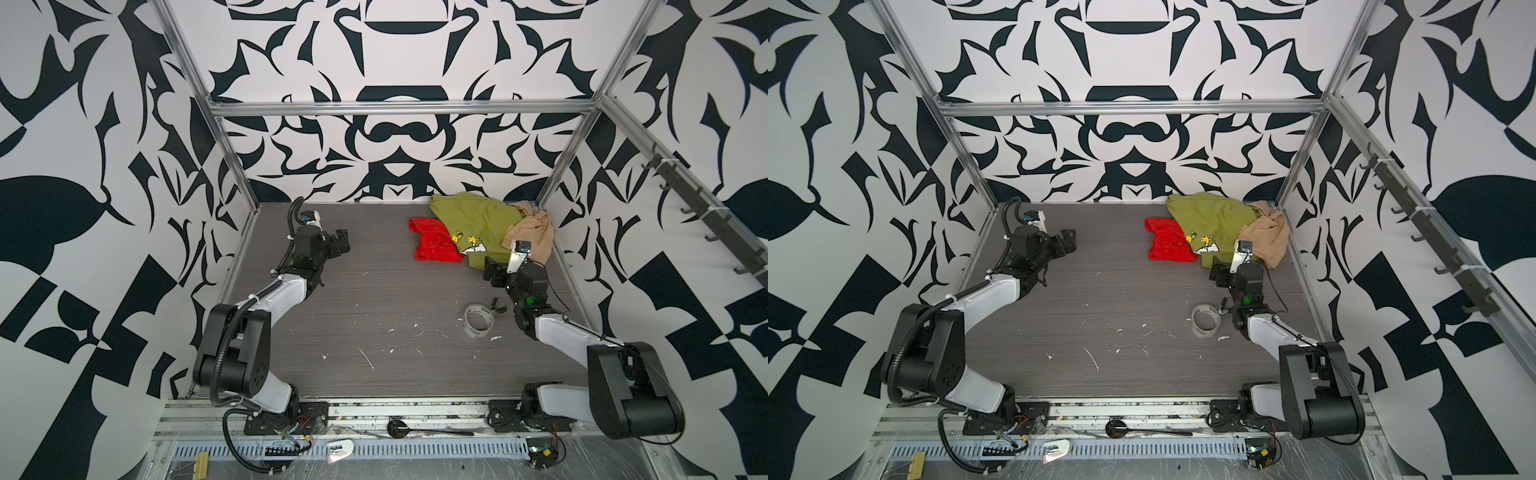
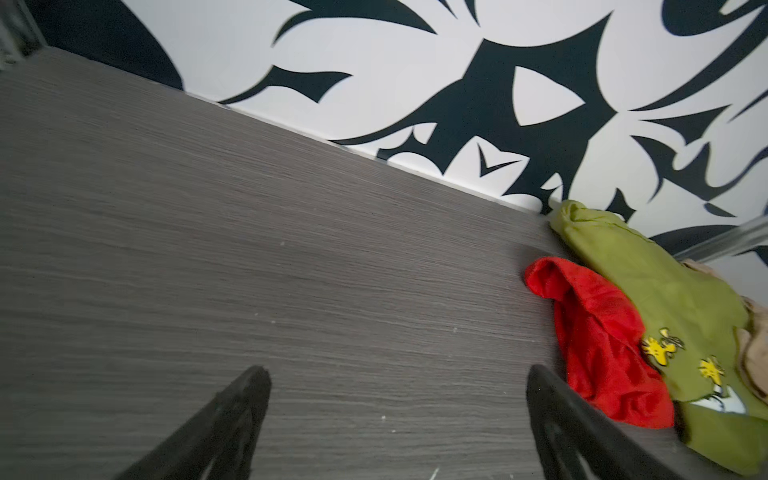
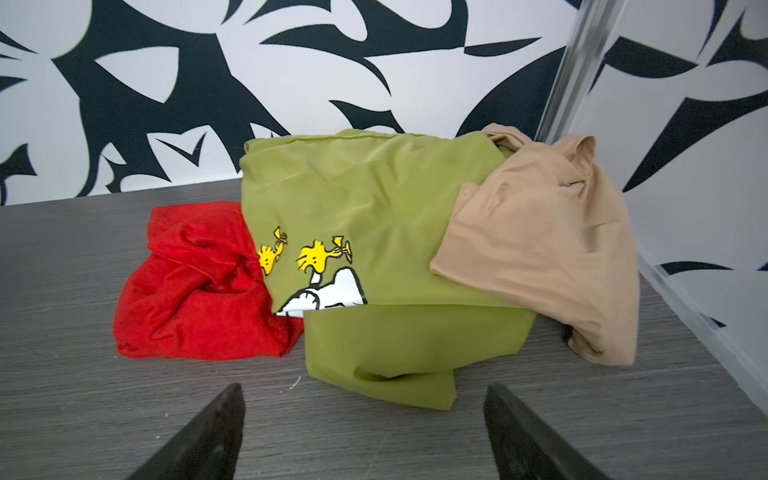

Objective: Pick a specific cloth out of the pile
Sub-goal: 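Reach the left gripper toward the red cloth while the right gripper approaches the green shirt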

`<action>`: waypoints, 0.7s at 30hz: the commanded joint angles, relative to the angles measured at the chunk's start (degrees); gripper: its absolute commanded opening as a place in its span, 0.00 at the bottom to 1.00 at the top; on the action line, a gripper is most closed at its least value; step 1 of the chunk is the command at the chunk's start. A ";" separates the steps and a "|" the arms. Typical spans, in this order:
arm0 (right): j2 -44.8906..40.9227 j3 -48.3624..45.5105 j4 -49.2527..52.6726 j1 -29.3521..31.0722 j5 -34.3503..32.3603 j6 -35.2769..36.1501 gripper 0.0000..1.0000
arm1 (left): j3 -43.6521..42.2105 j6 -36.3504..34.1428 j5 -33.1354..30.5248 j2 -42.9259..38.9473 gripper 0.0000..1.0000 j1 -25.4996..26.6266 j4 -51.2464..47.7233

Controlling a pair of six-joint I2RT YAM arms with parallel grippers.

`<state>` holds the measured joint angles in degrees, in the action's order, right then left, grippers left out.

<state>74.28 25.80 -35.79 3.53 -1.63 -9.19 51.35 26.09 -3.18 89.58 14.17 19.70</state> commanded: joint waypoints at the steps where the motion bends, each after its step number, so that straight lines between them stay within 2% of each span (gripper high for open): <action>1: 1.06 2.91 -1.08 0.36 2.59 -2.01 0.92 | 3.03 3.57 2.75 2.49 0.98 2.46 0.62; 11: 8.69 7.12 -3.91 1.03 3.29 -1.84 0.92 | 11.20 4.81 4.25 11.11 0.96 8.05 2.92; 21: 13.24 11.46 -2.61 2.09 4.60 -3.63 0.91 | 19.02 11.89 9.45 20.46 0.92 10.46 7.30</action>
<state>87.57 34.48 -36.69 5.19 1.63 -11.27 68.60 34.68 4.01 107.74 23.68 23.49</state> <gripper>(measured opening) 0.912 0.925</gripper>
